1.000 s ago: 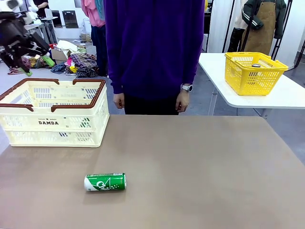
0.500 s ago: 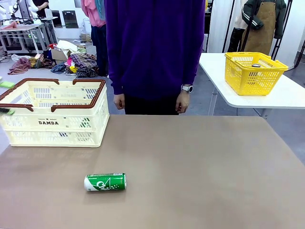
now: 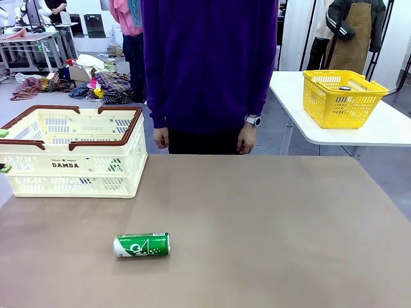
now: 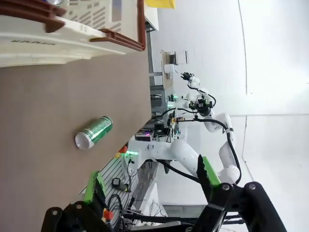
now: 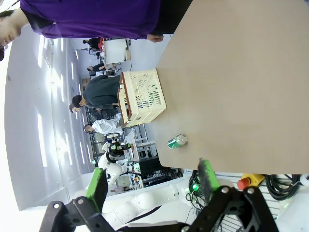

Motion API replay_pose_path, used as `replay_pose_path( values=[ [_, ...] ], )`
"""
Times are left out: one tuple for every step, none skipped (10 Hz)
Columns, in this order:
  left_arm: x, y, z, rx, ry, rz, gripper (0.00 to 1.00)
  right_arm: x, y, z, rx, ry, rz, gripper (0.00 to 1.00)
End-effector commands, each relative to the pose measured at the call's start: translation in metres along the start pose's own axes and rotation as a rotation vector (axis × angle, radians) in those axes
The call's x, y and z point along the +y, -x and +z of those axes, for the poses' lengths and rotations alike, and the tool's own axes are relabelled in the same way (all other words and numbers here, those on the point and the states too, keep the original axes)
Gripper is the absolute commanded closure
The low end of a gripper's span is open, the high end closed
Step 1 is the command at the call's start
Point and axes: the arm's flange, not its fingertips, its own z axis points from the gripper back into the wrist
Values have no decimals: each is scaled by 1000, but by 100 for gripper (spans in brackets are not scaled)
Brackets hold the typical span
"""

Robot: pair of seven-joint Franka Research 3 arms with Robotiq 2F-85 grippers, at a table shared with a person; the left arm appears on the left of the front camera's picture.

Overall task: Place the drinks into the Shopping basket.
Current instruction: Pick up one drink and place it into the Shopping basket.

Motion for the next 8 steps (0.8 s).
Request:
replay_pose_path(
  values=[
    [-8, 2, 1, 0, 22, -15, 0, 5, -1, 0, -3, -24, -8, 0],
    [-8, 2, 1, 0, 22, -15, 0, 5, -1, 0, -3, -24, -8, 0],
    [-8, 2, 1, 0, 22, -15, 0, 5, -1, 0, -3, -24, -8, 0],
    [-8, 2, 1, 0, 22, -15, 0, 5, -1, 0, -3, -24, -8, 0],
    [-8, 2, 1, 0, 22, -15, 0, 5, -1, 0, -3, -24, -8, 0],
    [-8, 2, 1, 0, 22, -15, 0, 5, -1, 0, -3, -24, -8, 0],
    [-8, 2, 1, 0, 22, -15, 0, 5, -1, 0, -3, -24, -8, 0],
    [-8, 2, 1, 0, 22, -15, 0, 5, -1, 0, -3, -24, -8, 0]
  ],
)
